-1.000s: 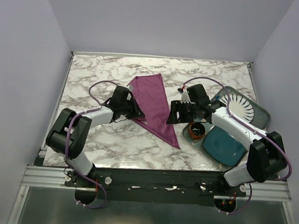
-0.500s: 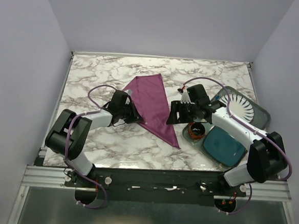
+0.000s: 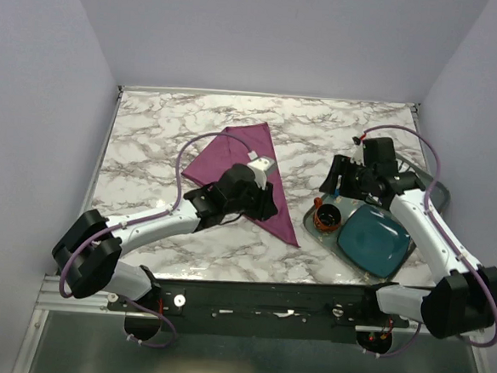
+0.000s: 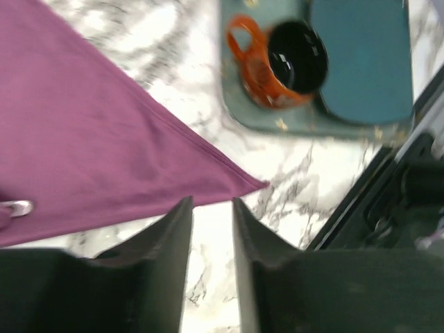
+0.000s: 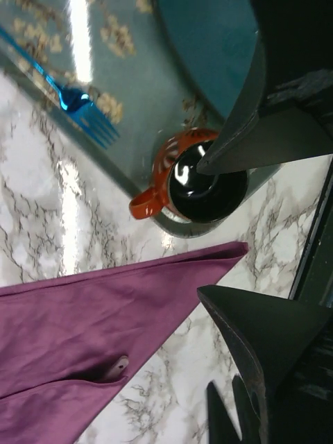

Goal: Fold the napkin, place the utensils inside, and roll it up
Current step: Fold the napkin

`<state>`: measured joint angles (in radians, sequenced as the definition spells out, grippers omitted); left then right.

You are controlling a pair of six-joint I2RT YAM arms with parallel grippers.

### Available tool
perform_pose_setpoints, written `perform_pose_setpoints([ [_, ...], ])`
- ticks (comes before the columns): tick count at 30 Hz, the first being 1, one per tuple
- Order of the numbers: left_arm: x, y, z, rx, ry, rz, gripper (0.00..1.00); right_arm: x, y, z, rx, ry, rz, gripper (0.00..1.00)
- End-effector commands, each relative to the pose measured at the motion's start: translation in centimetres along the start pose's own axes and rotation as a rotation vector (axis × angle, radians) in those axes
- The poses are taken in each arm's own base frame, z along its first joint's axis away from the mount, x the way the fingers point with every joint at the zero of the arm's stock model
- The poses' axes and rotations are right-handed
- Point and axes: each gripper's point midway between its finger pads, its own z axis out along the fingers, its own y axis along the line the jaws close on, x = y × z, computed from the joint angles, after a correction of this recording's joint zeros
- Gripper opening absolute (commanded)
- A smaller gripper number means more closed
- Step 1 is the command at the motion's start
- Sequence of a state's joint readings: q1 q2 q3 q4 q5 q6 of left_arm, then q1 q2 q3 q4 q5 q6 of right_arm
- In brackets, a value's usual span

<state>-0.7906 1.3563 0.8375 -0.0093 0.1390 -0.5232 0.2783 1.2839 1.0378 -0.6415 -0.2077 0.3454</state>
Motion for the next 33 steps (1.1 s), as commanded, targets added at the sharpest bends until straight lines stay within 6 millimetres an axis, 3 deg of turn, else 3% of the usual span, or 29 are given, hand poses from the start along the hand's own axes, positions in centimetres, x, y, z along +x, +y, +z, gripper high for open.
perform_pose_setpoints([
  [1, 3.4, -2.1, 2.1, 0.019, 0.063, 0.233, 0.34, 1.2, -3.8, -3.5, 0.149, -0.038, 0.078, 0.74],
  [2, 4.0, -3.9, 2.3, 0.061, 0.076, 0.276, 0.33, 1.1, -4.1, -3.9, 0.155, -0.050, 0.080, 0.74],
  [4, 5.5, -4.9, 3.3, 0.075, 0.106, 0.364, 0.37, 1.4, -4.7, -4.7, 0.164, -0.072, 0.084, 0.74],
  [5, 6.1, -6.5, 3.5, 0.103, 0.112, 0.402, 0.41, 1.5, -4.7, -4.9, 0.157, -0.073, 0.082, 0.75],
  [6, 6.6, -6.8, 3.9, 0.101, 0.127, 0.428, 0.46, 1.6, -4.6, -5.4, 0.156, -0.078, 0.081, 0.75],
  [7, 7.1, -6.2, 4.5, 0.063, 0.133, 0.460, 0.47, 1.6, -4.6, -5.6, 0.155, -0.085, 0.077, 0.75],
  [9, 8.0, -7.5, 4.9, 0.089, 0.138, 0.502, 0.45, 1.8, -4.4, -6.0, 0.143, -0.096, 0.075, 0.75],
  [17, 10.2, -7.5, 6.3, 0.061, 0.169, 0.559, 0.44, 2.6, -3.7, -6.5, 0.091, -0.095, 0.049, 0.75],
  [26, 11.3, -5.6, 7.1, -0.019, 0.195, 0.572, 0.46, 2.8, -3.1, -6.0, 0.051, -0.087, 0.039, 0.75],
  [33, 11.9, -5.9, 8.1, -0.001, 0.203, 0.574, 0.49, 2.8, -2.8, -5.8, 0.030, -0.081, 0.037, 0.75],
])
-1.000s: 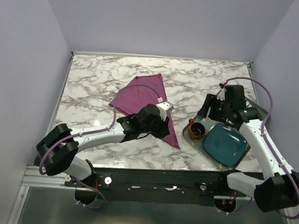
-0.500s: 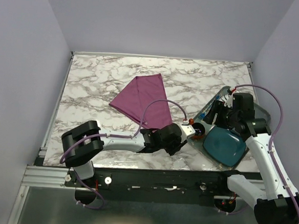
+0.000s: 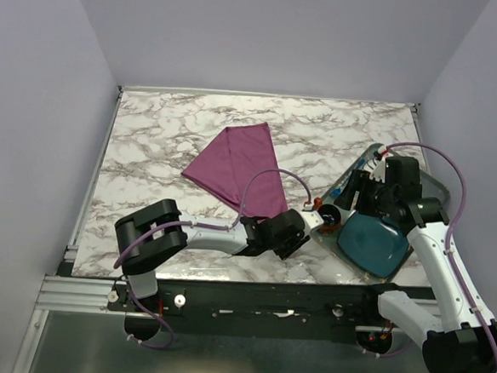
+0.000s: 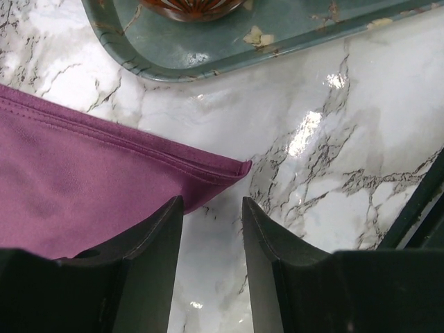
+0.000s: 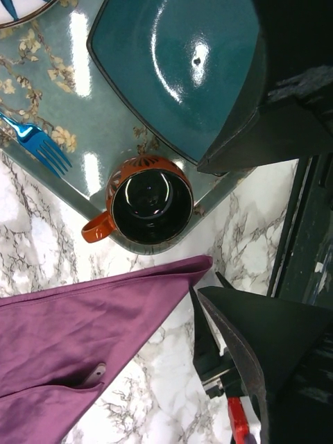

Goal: Fold the napkin, place the utensils inside, and roll it up
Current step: Fold the napkin

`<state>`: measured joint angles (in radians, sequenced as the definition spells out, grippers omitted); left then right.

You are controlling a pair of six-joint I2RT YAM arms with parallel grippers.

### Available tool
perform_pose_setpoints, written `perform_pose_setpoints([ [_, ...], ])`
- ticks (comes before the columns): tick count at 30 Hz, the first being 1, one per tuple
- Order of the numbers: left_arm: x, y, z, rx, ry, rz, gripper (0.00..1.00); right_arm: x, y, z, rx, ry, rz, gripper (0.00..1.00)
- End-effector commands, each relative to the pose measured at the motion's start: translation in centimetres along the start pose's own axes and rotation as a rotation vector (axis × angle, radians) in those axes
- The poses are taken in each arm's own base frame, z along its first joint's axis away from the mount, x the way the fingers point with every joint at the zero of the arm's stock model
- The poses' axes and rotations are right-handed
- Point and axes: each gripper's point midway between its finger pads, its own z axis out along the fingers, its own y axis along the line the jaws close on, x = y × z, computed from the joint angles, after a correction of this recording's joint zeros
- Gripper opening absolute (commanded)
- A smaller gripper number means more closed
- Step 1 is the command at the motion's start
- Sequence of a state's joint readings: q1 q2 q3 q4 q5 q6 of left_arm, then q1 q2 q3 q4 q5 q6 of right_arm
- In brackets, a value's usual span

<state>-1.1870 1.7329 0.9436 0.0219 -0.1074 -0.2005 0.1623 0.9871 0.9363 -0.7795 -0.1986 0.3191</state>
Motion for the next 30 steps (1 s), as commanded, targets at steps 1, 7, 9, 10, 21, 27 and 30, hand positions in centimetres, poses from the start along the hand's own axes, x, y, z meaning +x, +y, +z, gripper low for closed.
perform_pose_setpoints([
  [1, -1.7, -0.4, 0.9, -0.011, -0.048, 0.012, 0.49, 0.7, 0.2, 0.2, -0.027, 0.019, -0.010, 0.75],
  [7, -1.3, 0.0, 1.7, -0.038, -0.045, -0.002, 0.51, 0.9, 0.3, 0.6, -0.043, 0.025, -0.007, 0.75],
  [9, -1.5, 0.1, 1.8, -0.053, -0.049, -0.009, 0.51, 1.1, 0.4, 0.7, -0.050, 0.034, -0.007, 0.75],
  [10, -1.2, 0.2, 1.9, -0.061, -0.044, -0.007, 0.50, 1.1, 0.4, 0.7, -0.050, 0.037, -0.007, 0.75],
  [21, -1.9, 2.3, 1.5, -0.207, -0.081, -0.046, 0.22, 1.5, 0.4, 1.0, -0.059, 0.050, -0.011, 0.75],
  [27, -3.3, 2.4, -0.2, -0.216, -0.116, -0.095, 0.06, 1.5, 0.6, 1.3, -0.075, 0.063, -0.021, 0.75],
  [30, -4.0, 3.0, -1.6, -0.194, -0.128, -0.152, 0.01, 1.5, 0.9, 1.5, -0.094, 0.074, -0.024, 0.75],
])
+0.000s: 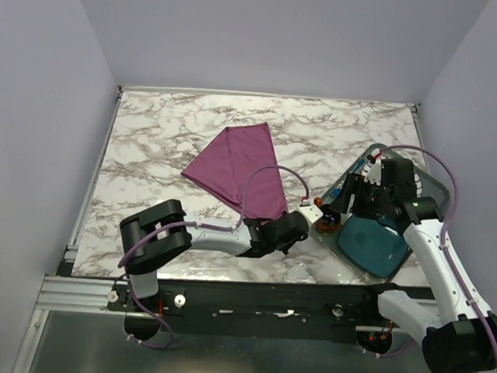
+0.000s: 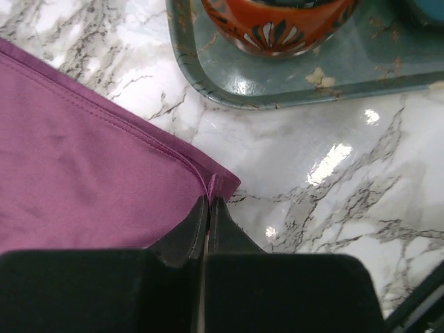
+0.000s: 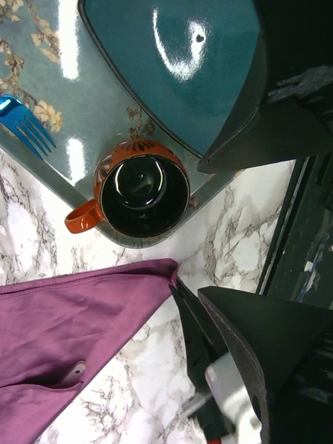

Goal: Fold the napkin, place the utensils inside, and roll it up
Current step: Fold the napkin

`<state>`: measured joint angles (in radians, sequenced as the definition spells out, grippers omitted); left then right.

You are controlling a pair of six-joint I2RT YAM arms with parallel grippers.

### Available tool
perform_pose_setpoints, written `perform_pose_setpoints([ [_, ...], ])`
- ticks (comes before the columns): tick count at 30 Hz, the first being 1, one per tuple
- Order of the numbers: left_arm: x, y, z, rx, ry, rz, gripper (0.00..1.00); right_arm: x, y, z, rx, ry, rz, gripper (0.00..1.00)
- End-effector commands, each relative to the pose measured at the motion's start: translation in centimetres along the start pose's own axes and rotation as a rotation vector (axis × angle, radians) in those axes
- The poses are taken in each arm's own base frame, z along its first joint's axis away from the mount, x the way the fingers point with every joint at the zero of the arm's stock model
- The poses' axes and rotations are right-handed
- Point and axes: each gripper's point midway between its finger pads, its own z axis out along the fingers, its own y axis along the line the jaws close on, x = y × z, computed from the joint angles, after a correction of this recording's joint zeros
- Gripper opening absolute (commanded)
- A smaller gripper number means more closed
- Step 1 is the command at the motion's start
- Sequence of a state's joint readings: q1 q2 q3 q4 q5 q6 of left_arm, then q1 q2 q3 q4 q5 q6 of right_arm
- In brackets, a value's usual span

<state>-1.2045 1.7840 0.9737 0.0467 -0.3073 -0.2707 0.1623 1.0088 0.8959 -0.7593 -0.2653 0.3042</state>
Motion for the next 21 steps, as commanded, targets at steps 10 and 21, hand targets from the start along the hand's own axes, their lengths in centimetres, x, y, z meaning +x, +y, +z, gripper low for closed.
perform_pose_setpoints([
  [10, -7.6, 12.1, -6.4, 0.050, -0.225, -0.631, 0.00, -1.0, 2.0, 1.1, -0.122, 0.020, -0.040, 0.78],
  [21, -6.8, 20.6, -8.9, 0.045, -0.313, -0.951, 0.00, -1.5, 2.7, 2.3, -0.166, 0.031, -0.043, 0.78],
])
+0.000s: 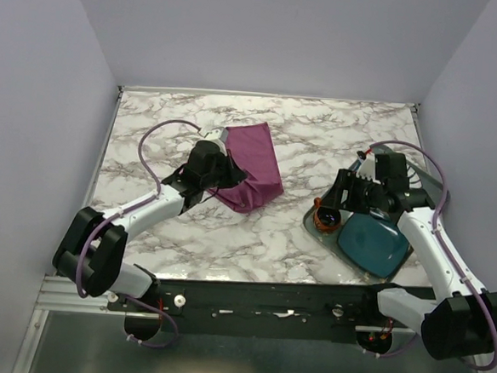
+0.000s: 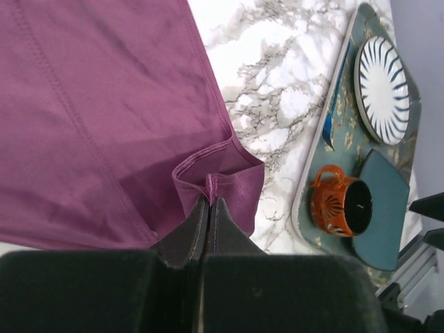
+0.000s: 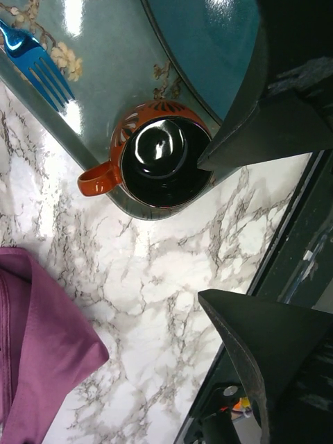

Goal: Fold the napkin, place the utensils inside, and roll it up
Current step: Fold the napkin

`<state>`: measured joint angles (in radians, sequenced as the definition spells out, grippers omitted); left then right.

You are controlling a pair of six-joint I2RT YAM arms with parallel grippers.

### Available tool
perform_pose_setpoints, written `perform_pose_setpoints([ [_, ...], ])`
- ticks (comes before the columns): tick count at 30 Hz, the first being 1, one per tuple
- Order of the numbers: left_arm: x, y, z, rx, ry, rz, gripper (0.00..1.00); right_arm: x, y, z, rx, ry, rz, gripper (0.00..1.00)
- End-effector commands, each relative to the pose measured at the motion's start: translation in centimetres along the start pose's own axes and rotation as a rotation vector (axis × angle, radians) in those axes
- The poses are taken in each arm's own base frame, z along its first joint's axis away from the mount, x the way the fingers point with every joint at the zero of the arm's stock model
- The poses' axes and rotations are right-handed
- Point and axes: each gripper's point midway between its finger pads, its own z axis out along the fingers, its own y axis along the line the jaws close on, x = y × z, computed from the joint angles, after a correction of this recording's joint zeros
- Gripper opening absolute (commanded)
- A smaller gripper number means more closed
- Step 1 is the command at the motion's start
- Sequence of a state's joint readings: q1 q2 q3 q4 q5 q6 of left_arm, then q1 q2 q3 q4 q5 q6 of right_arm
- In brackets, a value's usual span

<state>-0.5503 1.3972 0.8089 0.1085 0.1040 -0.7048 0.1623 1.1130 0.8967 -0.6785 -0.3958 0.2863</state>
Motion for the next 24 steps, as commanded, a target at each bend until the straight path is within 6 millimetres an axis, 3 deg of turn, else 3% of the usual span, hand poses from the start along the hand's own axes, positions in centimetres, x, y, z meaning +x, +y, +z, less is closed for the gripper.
perform_pose_setpoints([
  [1, -1.8, 0.8, -1.7, 0.057, -0.037, -0.139, 0.00, -1.5, 1.1, 0.3, -0.049, -0.024, -0.041, 0.77],
  [7, -4.3, 3.7, -2.6, 0.020, -0.108, -0.202, 0.00, -1.9, 1.8, 0.9, -0.066, -0.012, -0.057, 0.77],
  [24, -7.2, 9.8, -4.2, -0.143, -0.179, -0.289, 0.00, -1.8, 2.7, 2.2, -0.090, 0.024, -0.087, 0.77],
])
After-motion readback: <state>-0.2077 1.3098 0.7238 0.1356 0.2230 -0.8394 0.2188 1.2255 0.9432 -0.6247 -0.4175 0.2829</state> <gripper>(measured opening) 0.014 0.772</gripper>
